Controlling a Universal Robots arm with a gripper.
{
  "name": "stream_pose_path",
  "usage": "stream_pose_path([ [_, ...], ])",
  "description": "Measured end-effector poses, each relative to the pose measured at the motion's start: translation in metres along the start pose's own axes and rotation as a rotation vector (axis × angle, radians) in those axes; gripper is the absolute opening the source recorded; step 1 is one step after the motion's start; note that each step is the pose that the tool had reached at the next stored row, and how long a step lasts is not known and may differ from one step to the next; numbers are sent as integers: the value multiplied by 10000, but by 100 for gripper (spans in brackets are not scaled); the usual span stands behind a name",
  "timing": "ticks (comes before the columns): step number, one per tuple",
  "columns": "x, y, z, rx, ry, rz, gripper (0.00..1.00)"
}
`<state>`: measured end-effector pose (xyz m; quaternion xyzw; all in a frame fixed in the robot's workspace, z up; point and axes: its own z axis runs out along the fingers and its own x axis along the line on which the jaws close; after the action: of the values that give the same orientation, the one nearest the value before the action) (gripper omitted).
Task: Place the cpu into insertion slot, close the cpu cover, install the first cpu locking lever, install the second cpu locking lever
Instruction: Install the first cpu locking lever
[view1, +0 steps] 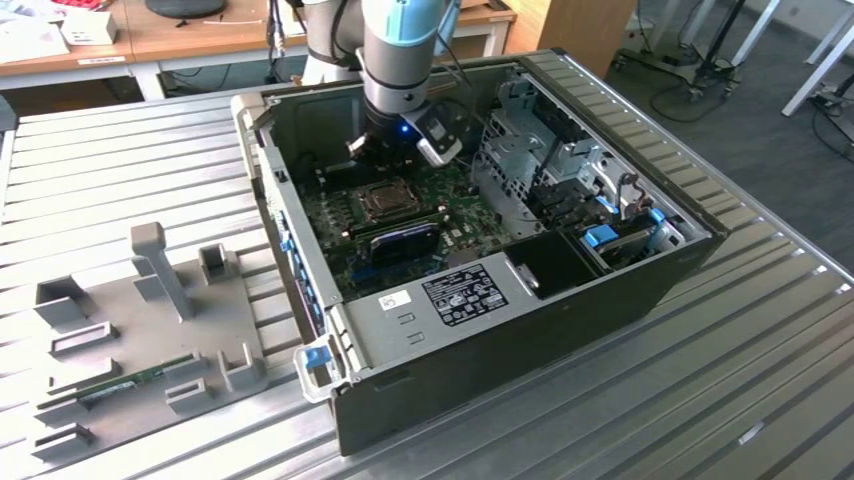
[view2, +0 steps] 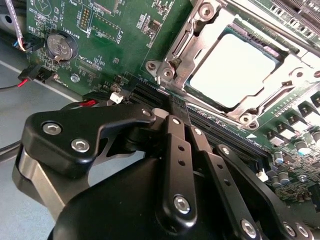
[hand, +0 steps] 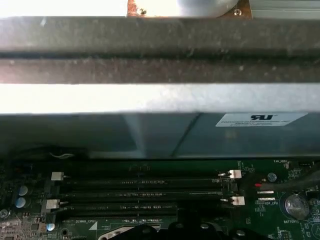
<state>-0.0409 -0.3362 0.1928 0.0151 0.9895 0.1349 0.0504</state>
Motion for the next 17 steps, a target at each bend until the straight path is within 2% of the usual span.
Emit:
stream_pose_path([
  [11,-5,-10,14,-2,-3,0,10],
  [17,-9,1,-20,-13,-7,-2,10],
])
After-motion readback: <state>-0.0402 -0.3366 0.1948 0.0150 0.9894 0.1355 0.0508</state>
